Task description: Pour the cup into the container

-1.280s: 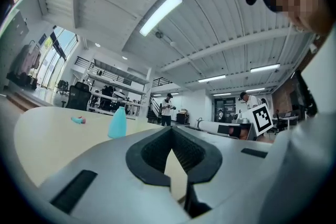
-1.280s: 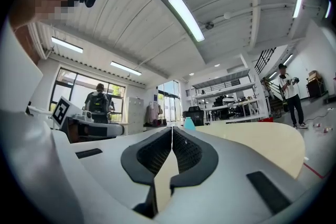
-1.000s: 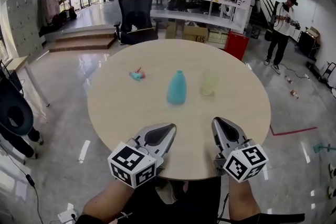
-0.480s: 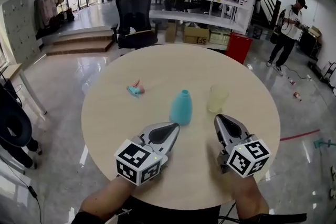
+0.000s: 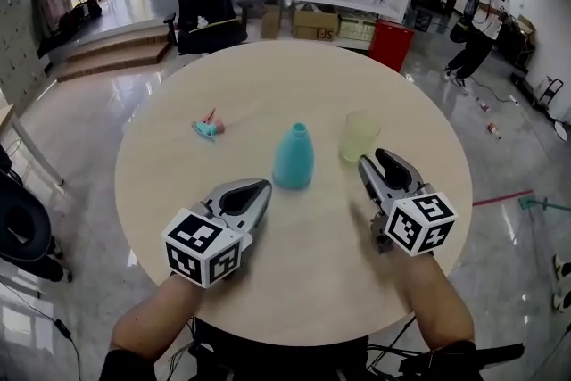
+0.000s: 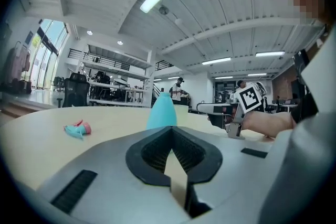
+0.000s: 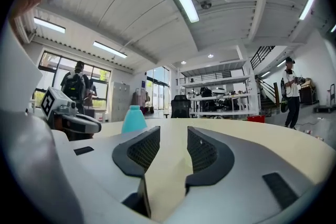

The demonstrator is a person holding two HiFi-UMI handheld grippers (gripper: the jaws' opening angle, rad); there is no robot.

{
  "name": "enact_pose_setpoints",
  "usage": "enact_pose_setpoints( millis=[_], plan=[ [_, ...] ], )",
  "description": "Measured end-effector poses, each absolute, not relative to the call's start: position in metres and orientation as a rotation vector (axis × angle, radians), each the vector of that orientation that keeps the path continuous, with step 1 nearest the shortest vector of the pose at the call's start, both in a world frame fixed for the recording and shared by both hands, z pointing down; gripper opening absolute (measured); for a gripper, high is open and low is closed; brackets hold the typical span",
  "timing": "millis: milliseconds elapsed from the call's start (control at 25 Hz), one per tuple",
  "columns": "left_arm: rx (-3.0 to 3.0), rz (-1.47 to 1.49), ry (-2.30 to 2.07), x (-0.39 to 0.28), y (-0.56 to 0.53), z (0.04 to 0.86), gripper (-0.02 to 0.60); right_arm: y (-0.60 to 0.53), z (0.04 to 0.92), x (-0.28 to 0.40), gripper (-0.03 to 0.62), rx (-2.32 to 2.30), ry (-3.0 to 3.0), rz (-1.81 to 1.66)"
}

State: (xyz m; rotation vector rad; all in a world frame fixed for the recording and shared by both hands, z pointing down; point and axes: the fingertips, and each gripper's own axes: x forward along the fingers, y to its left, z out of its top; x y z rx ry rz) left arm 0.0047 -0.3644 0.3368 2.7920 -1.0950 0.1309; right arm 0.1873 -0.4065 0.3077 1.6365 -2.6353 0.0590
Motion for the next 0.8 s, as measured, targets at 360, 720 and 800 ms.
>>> enact_pose_setpoints(
  millis=[360, 720, 800],
  plan=[
    [2.751, 0.109, -1.086, -0.006, -0.372, 0.341, -0.002, -0.453, 0.337, 0.209, 0.395, 1.614, -2.563, 0.207],
    [2.825, 0.176, -1.053, -0.005, -0.368, 0.341, -0.002, -0.495, 0.351, 0.200, 0.413, 1.578, -2.517, 0.279],
    [2.833, 0.184, -1.037, -0.004, -0.369, 0.340, -0.002, -0.501, 0.350, 0.198, 0.413, 1.582, -2.513, 0.284]
  ],
)
